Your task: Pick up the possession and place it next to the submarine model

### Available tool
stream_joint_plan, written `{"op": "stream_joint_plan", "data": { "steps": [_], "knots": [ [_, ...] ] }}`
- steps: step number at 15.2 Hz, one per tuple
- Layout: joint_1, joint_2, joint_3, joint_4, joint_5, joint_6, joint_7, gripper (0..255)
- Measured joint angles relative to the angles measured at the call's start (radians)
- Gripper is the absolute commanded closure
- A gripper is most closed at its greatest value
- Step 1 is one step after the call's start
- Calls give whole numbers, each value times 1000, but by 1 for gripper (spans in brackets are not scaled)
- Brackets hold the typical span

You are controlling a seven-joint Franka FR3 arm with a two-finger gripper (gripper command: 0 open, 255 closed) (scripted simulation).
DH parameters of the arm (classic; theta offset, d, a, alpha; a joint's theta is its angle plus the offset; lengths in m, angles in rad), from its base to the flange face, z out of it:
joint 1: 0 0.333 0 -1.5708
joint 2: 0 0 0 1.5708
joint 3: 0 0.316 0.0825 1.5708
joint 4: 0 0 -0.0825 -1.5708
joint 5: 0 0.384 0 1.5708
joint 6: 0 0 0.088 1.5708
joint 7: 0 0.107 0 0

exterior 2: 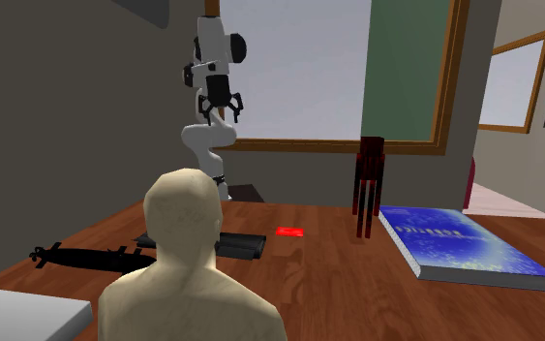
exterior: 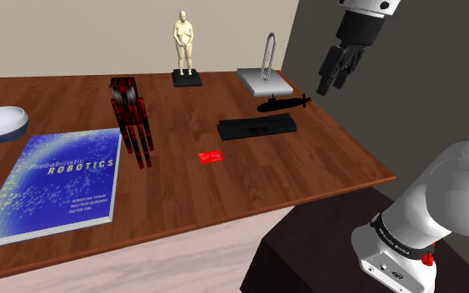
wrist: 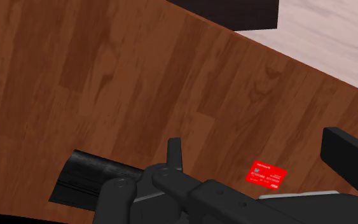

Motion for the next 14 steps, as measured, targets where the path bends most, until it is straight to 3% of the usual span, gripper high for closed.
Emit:
{"op": "stream_joint_plan", "data": {
  "steps": [4,10,14],
  "knots": [
    [18,14,-23,-54,2,94,-73,0],
    [88,118,-77,-184,40,405,-283,0],
    [154,243,-123,-202,93,597,-444,0]
  ]
}}
